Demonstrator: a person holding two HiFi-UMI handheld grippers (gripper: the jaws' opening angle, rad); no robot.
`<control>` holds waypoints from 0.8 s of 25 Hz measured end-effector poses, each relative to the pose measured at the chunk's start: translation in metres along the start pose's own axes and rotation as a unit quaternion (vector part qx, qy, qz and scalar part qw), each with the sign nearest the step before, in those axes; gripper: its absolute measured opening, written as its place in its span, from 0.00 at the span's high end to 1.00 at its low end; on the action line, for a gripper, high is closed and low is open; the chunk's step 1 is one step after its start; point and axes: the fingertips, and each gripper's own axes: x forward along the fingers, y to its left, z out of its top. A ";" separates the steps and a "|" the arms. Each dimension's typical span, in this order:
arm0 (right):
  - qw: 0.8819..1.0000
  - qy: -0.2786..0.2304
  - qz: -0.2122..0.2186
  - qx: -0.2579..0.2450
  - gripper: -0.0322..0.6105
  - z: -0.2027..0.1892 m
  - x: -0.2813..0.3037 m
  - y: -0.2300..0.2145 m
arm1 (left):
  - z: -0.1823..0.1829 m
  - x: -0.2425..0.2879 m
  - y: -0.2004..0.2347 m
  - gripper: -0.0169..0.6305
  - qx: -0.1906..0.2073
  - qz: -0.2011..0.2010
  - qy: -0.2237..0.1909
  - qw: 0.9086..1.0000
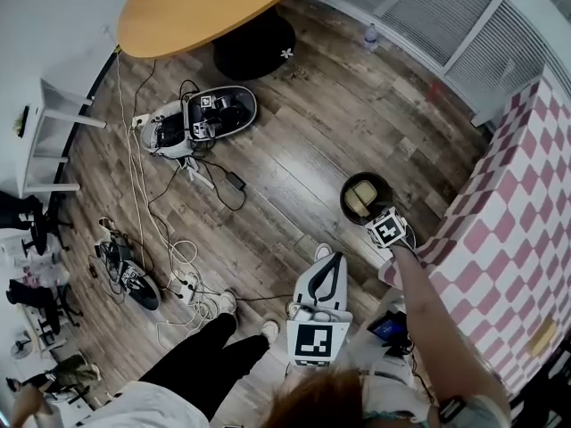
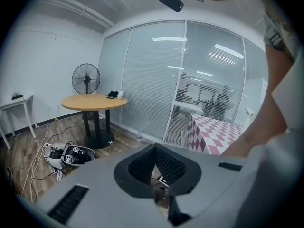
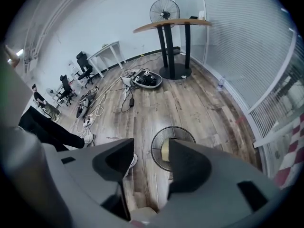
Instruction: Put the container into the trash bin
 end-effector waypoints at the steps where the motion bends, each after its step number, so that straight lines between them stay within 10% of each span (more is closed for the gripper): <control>1: 1.000 -0.001 -0.001 -0.003 0.61 0.000 -0.003 0.001 | 0.001 -0.001 -0.003 0.97 0.001 -0.002 -0.001 1.000; 13: 0.999 -0.037 -0.013 -0.019 0.95 -0.004 -0.057 0.009 | 0.007 -0.017 -0.037 0.97 0.028 -0.024 -0.009 0.999; 20: 0.997 -0.069 0.005 -0.031 0.96 -0.001 -0.100 0.029 | 0.007 -0.025 -0.053 0.97 0.046 -0.031 -0.009 0.998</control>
